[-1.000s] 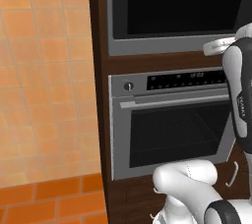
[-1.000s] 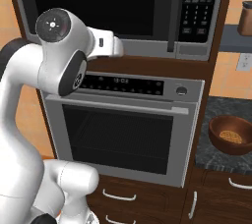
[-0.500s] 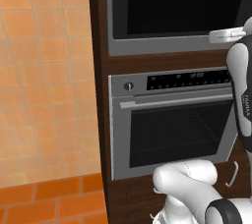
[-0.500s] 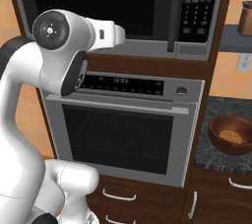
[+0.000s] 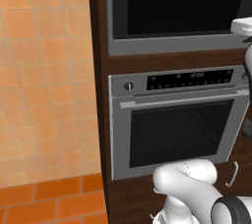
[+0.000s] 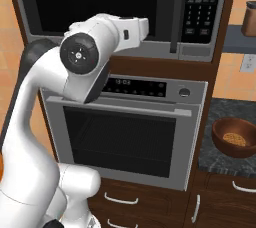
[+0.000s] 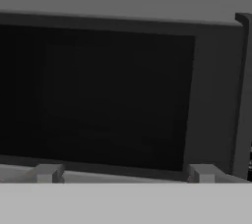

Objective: Open the microwave, place the bowl with waffle inside the microwave, then close the microwave door and turn it on.

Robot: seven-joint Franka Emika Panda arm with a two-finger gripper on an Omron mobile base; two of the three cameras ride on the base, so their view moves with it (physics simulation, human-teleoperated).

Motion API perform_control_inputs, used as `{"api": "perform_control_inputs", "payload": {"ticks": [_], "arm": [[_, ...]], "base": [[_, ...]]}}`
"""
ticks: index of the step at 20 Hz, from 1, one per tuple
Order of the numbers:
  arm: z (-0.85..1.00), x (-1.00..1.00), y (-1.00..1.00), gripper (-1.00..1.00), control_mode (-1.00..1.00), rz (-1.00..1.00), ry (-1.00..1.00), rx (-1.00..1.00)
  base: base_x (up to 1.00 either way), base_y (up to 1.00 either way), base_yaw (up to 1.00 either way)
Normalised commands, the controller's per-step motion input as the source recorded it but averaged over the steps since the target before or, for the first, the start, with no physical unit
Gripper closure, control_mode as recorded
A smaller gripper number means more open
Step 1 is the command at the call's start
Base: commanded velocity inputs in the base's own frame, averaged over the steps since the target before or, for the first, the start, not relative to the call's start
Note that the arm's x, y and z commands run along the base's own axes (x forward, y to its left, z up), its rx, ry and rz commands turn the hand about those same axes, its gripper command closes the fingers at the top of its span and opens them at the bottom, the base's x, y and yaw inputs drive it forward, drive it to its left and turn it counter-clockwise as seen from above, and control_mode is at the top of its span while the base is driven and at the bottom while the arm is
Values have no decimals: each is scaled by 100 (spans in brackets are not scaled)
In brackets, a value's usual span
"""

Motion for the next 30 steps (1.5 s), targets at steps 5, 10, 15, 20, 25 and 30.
{"api": "perform_control_inputs", "payload": {"ticks": [5, 10, 15, 20, 25, 30], "arm": [[-2, 0, -79, -100, -100, -2, -7, 11], [0, 12, -40, -100, -100, 0, -1, 3], [0, 23, -5, -100, -100, 0, 0, 0], [0, 24, -9, -100, -100, 0, 0, 0], [0, 24, -4, -100, -100, 0, 0, 0], [0, 32, -23, -100, -100, 1, 0, 1]], "base": [[0, 0, 0], [0, 0, 0], [0, 0, 0], [0, 0, 0], [0, 0, 0], [0, 0, 0]]}}
